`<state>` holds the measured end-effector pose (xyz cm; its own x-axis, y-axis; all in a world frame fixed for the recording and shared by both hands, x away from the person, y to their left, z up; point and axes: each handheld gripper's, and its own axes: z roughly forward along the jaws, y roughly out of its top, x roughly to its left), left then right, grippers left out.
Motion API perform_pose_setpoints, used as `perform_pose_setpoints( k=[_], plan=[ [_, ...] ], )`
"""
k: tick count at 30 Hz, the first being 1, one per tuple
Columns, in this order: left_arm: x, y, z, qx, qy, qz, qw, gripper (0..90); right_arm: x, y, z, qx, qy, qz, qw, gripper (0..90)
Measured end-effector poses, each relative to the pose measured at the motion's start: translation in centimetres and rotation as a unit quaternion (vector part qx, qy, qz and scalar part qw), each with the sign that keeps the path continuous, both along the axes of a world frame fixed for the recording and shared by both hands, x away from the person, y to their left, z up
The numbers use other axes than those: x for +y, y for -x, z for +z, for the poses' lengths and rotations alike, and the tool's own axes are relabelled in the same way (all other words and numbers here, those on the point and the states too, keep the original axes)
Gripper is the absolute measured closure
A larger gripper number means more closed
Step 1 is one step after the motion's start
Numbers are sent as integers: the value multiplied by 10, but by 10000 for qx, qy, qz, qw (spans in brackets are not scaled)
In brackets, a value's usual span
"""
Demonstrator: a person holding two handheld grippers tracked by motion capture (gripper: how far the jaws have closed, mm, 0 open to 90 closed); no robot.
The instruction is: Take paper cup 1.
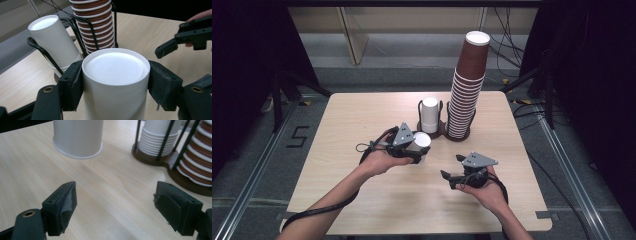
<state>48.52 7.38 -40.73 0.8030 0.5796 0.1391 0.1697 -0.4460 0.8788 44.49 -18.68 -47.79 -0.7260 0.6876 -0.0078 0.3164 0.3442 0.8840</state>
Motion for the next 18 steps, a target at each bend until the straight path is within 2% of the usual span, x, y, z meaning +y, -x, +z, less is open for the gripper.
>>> perform_pose_setpoints(
  k=[1, 2, 3, 4, 8, 9, 10, 11, 12, 13, 14, 15, 16, 18],
  plan=[
    [0, 2, -1, 18, -12, -64, 10000, 333, 2, 1, -2, 51, -144, 21, 9999, 196],
    [-1, 4, -2, 39, -19, -115, 9999, 333, 1, 2, -2, 29, -28, 138, 9999, 198],
    [-1, 6, -3, 79, -16, -195, 9998, 333, 2, 2, -2, 29, -62, 201, 9998, 199],
    [-2, 7, -4, 119, 0, -250, 9996, 333, 4, 5, -2, 120, -137, 262, 9995, 200],
    [-8, 13, -8, 174, -25, -480, 9987, 334, 11, 4, -1, -45, -269, 620, 9977, 194],
    [-11, 15, -10, 203, 6, -497, 9986, 334, 13, 3, -1, -146, -264, 652, 9974, 191],
    [-13, 15, -11, 183, 47, -537, 9984, 334, 16, 5, 0, -23, -341, 650, 9973, 190],
    [-16, 16, -13, 201, 46, -560, 9982, 334, 19, 3, -1, -181, -351, 687, 9969, 186],
    [-19, 16, -14, 222, 69, -577, 9981, 334, 22, 4, 0, -58, -404, 723, 9965, 180],
    [-20, 16, -14, 263, 36, -590, 9979, 334, 24, 2, 0, -49, -415, 742, 9964, 179],
    [-22, 16, -15, 259, 36, -607, 9978, 334, 26, 1, 0, -42, -442, 745, 9962, 178],
    [-24, 16, -15, 285, 44, -627, 9976, 334, 27, -1, 0, -151, -458, 746, 9960, 174],
    [-25, 16, -16, 282, 68, -630, 9976, 334, 29, -2, 0, -55, -575, 760, 9954, 173],
    [-26, 16, -16, 296, 61, -640, 9975, 333, 28, -3, 1, -121, -500, 712, 9961, 172]
  ],
)
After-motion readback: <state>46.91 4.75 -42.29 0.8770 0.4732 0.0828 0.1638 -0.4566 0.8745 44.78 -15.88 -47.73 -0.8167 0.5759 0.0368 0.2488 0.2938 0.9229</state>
